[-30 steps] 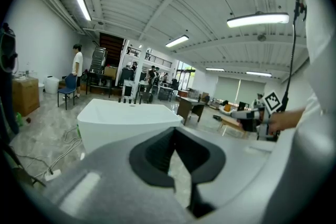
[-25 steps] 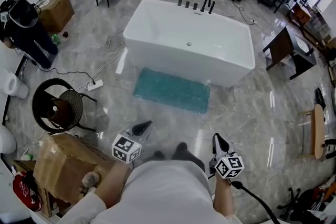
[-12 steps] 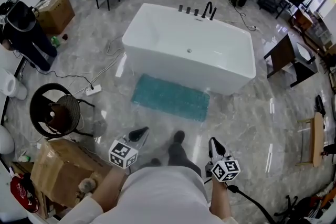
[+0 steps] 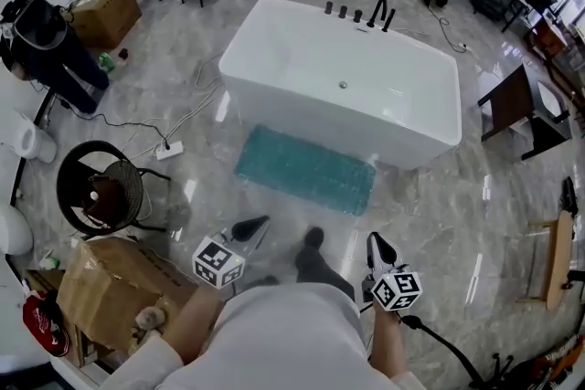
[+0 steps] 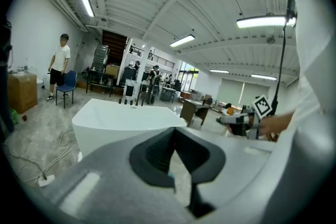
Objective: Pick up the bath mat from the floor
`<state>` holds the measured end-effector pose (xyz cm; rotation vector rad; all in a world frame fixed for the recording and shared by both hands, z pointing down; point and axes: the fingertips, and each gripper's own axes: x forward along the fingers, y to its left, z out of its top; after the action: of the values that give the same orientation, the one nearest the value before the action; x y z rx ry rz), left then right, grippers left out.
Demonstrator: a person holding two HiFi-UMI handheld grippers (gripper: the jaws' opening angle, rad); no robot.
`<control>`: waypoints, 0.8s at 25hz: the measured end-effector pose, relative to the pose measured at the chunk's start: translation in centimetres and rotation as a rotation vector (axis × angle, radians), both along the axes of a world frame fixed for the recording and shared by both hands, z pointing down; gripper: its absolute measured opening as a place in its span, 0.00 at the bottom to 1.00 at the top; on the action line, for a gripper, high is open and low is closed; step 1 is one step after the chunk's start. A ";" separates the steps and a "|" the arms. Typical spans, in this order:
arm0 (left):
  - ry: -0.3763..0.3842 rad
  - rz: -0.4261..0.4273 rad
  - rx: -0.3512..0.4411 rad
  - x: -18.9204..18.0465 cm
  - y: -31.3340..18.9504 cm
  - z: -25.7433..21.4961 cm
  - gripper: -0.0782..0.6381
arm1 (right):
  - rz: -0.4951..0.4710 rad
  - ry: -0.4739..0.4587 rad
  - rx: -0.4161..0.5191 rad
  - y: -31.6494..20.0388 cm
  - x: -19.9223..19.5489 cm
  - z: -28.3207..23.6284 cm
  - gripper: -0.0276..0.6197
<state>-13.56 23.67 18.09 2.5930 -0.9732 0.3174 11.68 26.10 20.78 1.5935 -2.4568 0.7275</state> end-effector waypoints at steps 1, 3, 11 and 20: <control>0.001 -0.001 0.000 0.7 -1.0 0.1 0.11 | -0.006 0.000 -0.004 -1.1 0.6 0.2 0.05; -0.001 -0.009 -0.006 2.1 -3.0 0.3 0.11 | -0.020 -0.002 -0.011 -3.4 2.0 0.4 0.05; -0.011 -0.062 -0.021 7.8 -11.7 1.1 0.11 | -0.143 -0.008 -0.044 -12.7 6.4 2.9 0.05; -0.054 -0.093 -0.077 11.9 -18.1 3.6 0.11 | -0.195 -0.012 -0.119 -20.1 10.6 6.5 0.05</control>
<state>-1.68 5.58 21.73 2.4734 -1.0745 0.3946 22.32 6.01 27.28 1.2905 -2.4804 0.8352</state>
